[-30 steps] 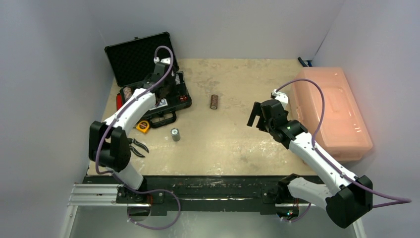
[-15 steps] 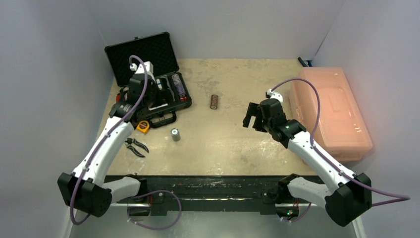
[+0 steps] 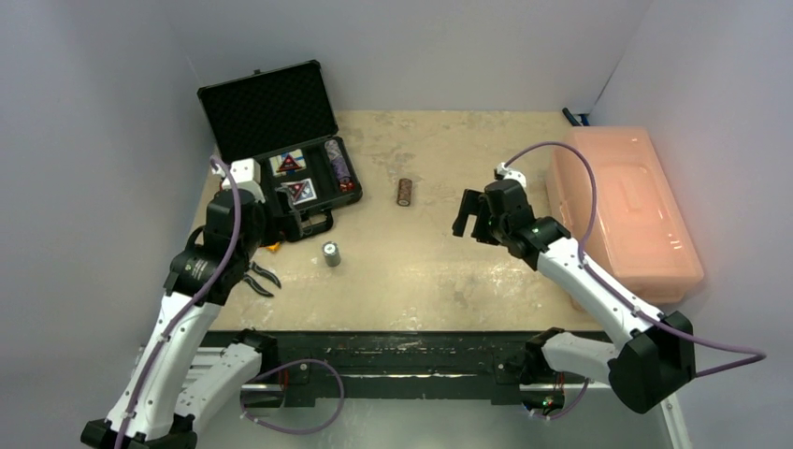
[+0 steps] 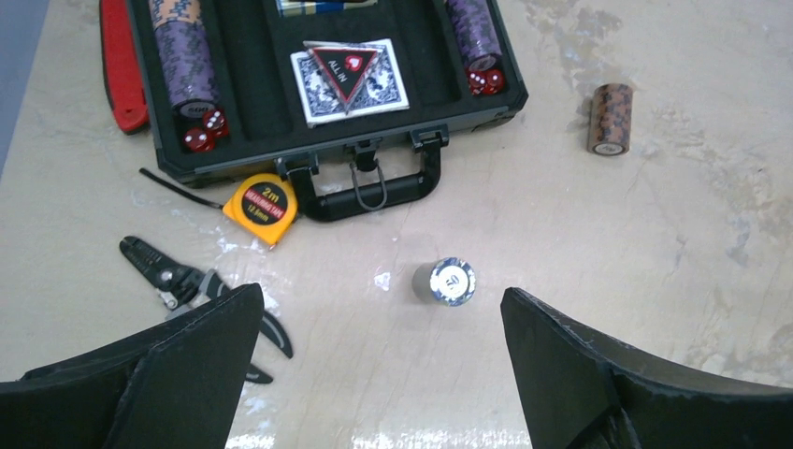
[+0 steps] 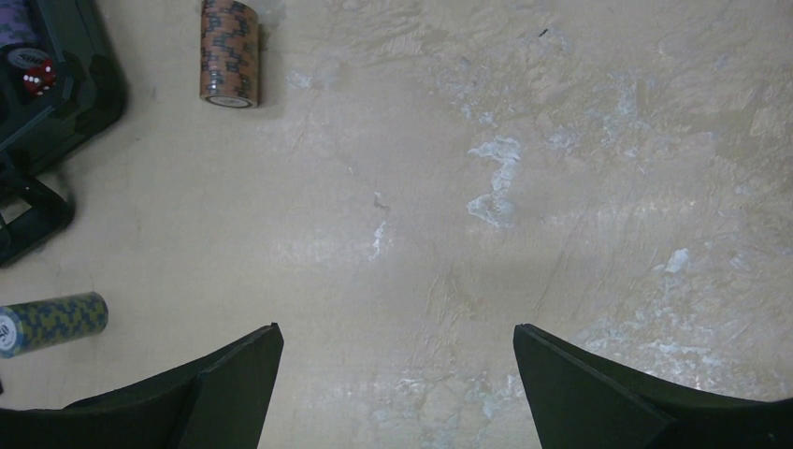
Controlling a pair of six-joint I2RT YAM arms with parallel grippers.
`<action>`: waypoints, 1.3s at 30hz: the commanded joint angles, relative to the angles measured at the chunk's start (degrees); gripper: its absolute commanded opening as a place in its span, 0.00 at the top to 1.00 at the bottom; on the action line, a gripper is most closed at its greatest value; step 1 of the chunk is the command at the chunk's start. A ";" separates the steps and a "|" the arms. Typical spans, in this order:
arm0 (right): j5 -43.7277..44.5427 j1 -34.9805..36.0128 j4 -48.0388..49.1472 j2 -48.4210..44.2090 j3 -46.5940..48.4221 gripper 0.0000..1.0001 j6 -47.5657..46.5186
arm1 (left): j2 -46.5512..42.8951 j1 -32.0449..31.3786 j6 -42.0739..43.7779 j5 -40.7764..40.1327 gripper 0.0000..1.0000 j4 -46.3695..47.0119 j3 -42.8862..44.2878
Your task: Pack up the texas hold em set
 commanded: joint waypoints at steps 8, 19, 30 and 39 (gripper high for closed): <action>-1.22 2.60 1.95 4.41 5.18 0.01 1.82 | -7.61 0.38 2.69 2.58 0.01 -6.14 -5.13; 1.49 6.18 -1.06 15.36 13.66 0.01 4.44 | -7.69 0.38 4.45 4.42 0.01 -5.43 -4.80; 2.64 7.22 -4.44 32.32 30.10 0.01 7.09 | -8.81 0.38 5.06 5.54 0.02 -5.66 -4.55; 2.95 7.29 -8.13 44.70 43.44 0.01 7.44 | -9.99 0.38 5.25 5.54 0.02 -5.76 -4.62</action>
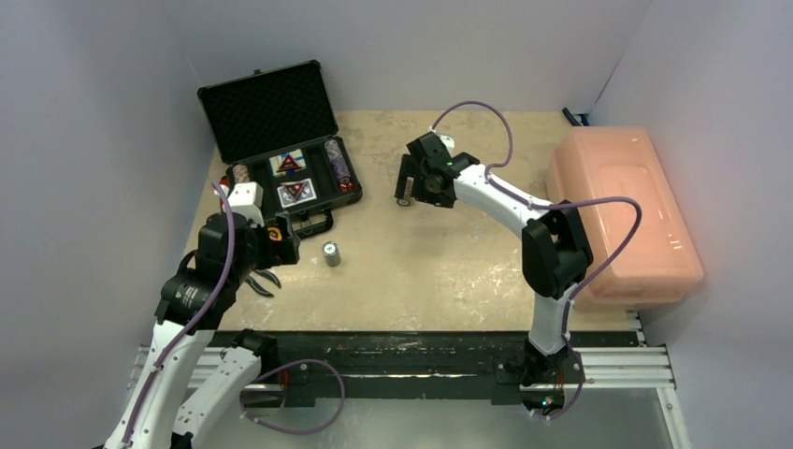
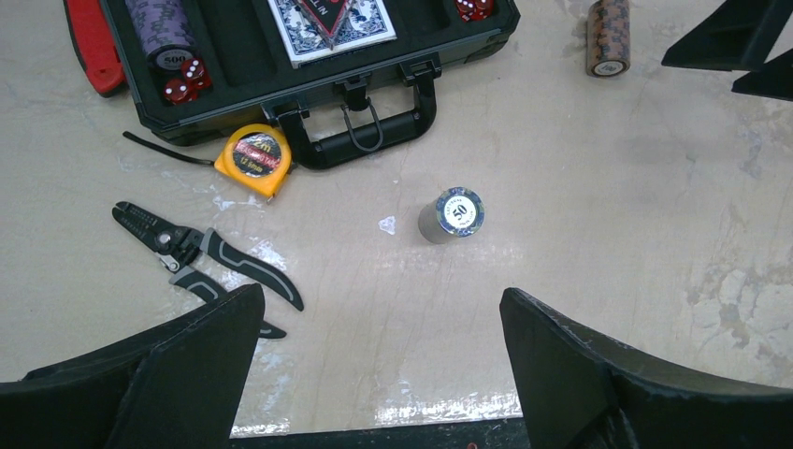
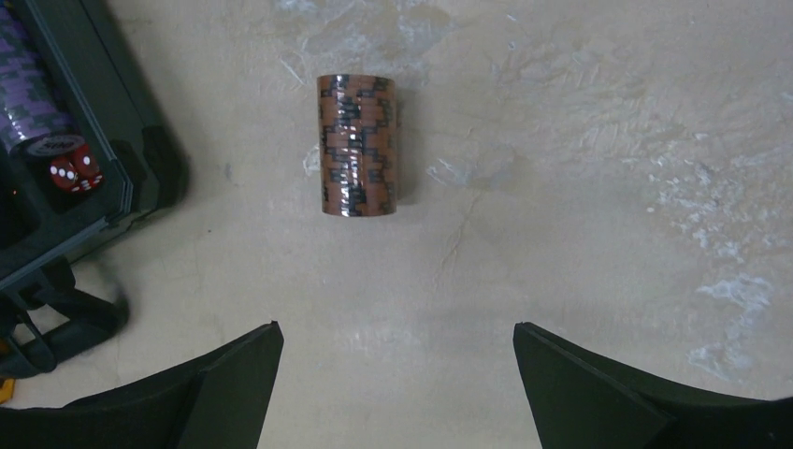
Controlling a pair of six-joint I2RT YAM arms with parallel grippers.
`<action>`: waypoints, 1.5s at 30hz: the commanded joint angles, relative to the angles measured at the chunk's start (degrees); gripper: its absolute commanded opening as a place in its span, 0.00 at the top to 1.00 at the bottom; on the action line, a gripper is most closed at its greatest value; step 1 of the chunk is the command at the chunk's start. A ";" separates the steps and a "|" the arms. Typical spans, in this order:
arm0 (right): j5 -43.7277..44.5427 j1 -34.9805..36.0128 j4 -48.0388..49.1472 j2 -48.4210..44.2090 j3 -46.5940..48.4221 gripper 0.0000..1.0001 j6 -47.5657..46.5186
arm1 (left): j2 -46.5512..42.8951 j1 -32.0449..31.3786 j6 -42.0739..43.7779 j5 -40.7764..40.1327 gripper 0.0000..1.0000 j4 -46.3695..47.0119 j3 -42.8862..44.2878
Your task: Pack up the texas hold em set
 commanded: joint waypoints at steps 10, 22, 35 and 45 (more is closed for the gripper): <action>1.36 0.19 -5.25 13.43 17.45 0.05 1.28 | -1.11 0.38 1.31 1.14 0.02 1.23 0.11; 4.34 0.12 -9.30 23.46 26.88 0.17 1.92 | -1.68 0.38 1.49 1.45 0.03 1.34 0.02; 5.92 0.12 -11.32 27.29 29.44 0.41 0.94 | -2.71 0.38 1.61 1.84 0.03 1.49 -0.07; 6.68 0.49 -14.41 28.17 35.61 0.73 -1.01 | -2.92 0.38 1.70 2.24 0.02 1.61 -0.17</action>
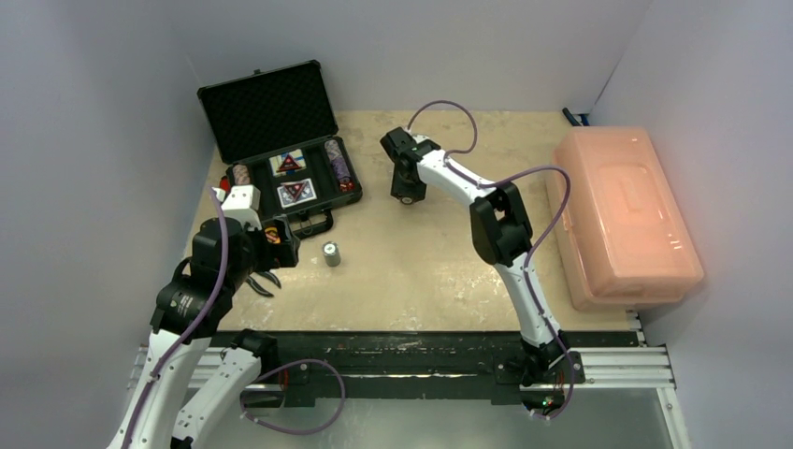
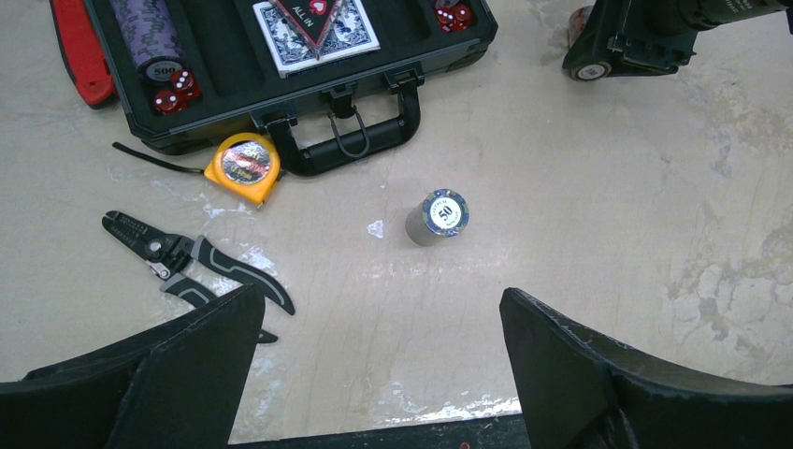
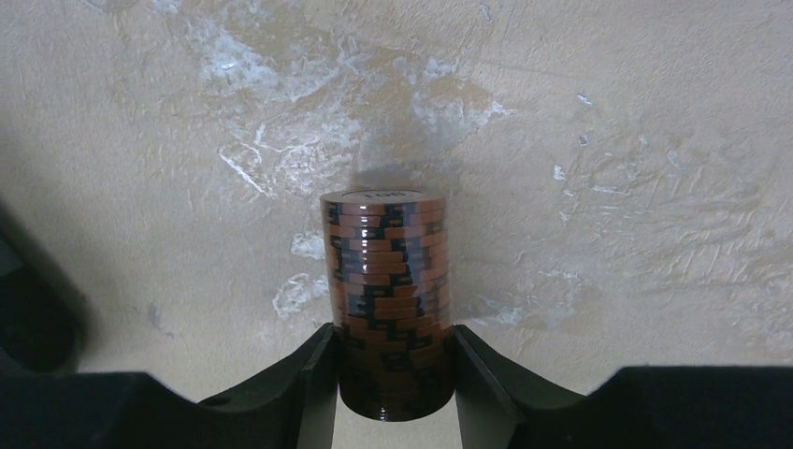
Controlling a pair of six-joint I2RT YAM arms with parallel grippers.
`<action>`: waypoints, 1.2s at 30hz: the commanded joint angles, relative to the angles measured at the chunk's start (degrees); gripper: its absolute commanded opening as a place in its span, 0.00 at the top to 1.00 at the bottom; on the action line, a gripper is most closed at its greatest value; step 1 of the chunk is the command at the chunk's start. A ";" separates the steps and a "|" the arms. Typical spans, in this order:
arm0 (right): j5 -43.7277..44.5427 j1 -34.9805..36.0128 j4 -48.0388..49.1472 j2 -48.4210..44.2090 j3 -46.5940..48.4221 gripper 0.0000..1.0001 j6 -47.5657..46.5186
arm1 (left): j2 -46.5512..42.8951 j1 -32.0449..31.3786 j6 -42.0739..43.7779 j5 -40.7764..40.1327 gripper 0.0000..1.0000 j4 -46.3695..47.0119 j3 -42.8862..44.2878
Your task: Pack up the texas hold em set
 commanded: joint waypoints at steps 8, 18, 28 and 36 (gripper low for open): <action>1.30 0.46 -2.50 -0.62 10.64 0.91 -2.41 | -0.40 0.38 1.49 0.92 0.02 1.69 -0.16; -0.18 1.38 0.26 -3.34 12.49 1.00 -5.10 | -0.24 0.38 1.61 1.10 0.03 1.67 -0.18; -2.71 4.14 4.44 -3.97 15.77 1.00 -8.25 | 0.03 0.38 1.62 1.18 0.02 1.78 -0.23; -5.05 6.45 8.64 -5.08 15.96 1.00 -11.23 | 0.21 0.38 1.65 1.02 0.02 1.78 -0.23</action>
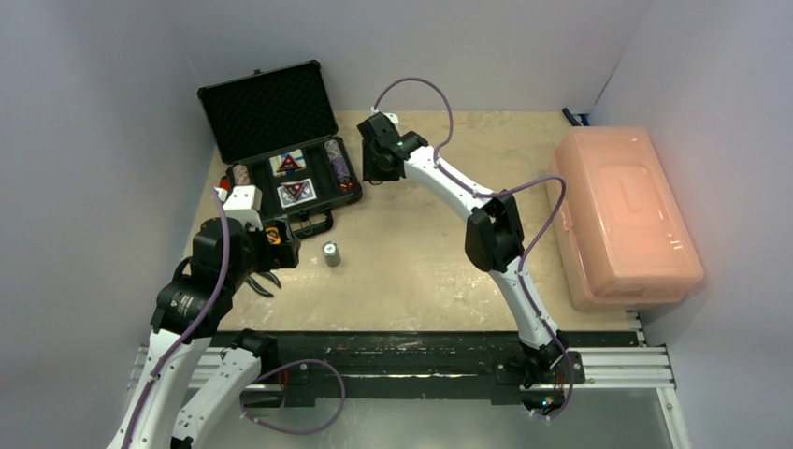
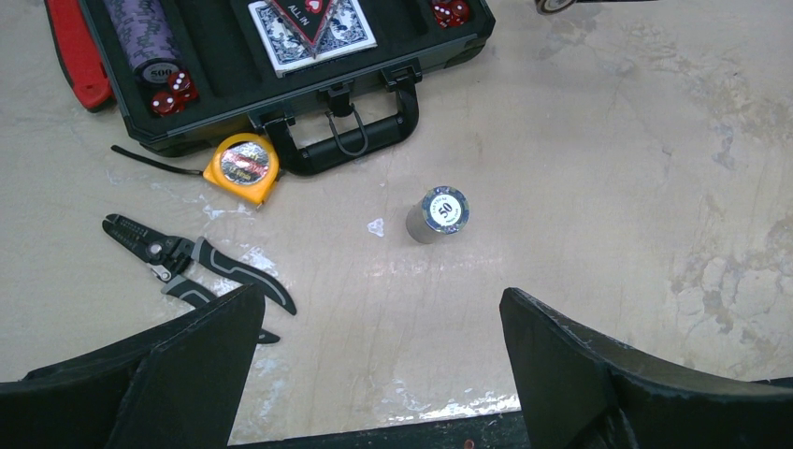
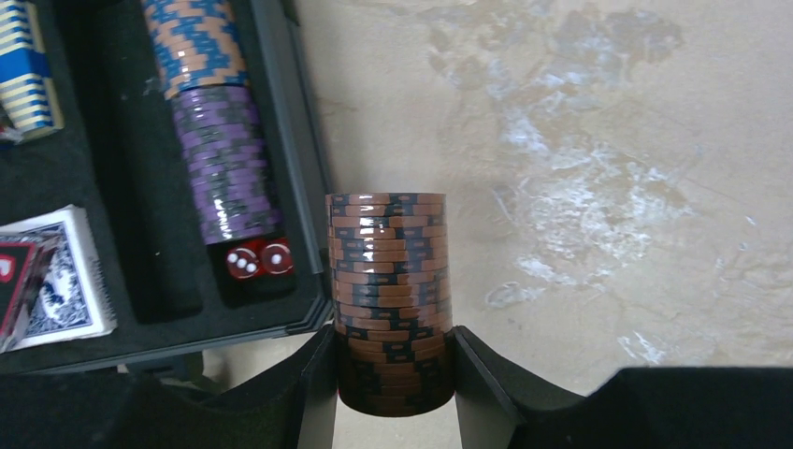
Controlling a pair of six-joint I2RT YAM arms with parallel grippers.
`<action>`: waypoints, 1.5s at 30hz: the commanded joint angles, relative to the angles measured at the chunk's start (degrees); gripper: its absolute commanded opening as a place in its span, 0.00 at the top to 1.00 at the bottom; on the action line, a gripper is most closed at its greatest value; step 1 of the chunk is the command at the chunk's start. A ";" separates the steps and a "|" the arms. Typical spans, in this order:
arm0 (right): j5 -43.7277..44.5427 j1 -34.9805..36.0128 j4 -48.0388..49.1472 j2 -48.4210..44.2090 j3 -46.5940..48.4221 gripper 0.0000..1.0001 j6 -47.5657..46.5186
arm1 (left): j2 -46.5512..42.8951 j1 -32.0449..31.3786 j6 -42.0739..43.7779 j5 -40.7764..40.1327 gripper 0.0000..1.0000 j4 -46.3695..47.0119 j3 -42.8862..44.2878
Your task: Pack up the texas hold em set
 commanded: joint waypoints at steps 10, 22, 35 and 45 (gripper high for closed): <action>-3.57 2.52 8.20 -3.44 7.59 1.00 -4.32 | -0.09 0.38 0.66 0.03 0.03 1.66 -0.13; -6.44 2.90 10.86 -0.61 11.42 1.00 -6.66 | -0.18 0.38 0.76 0.16 0.03 1.67 -0.14; -8.21 2.95 14.21 2.98 14.56 1.00 -11.31 | 0.17 0.38 0.92 0.21 0.03 1.81 -0.14; -11.32 3.94 19.62 5.01 14.51 1.00 -10.56 | 0.95 0.38 0.92 0.08 0.03 1.79 -0.14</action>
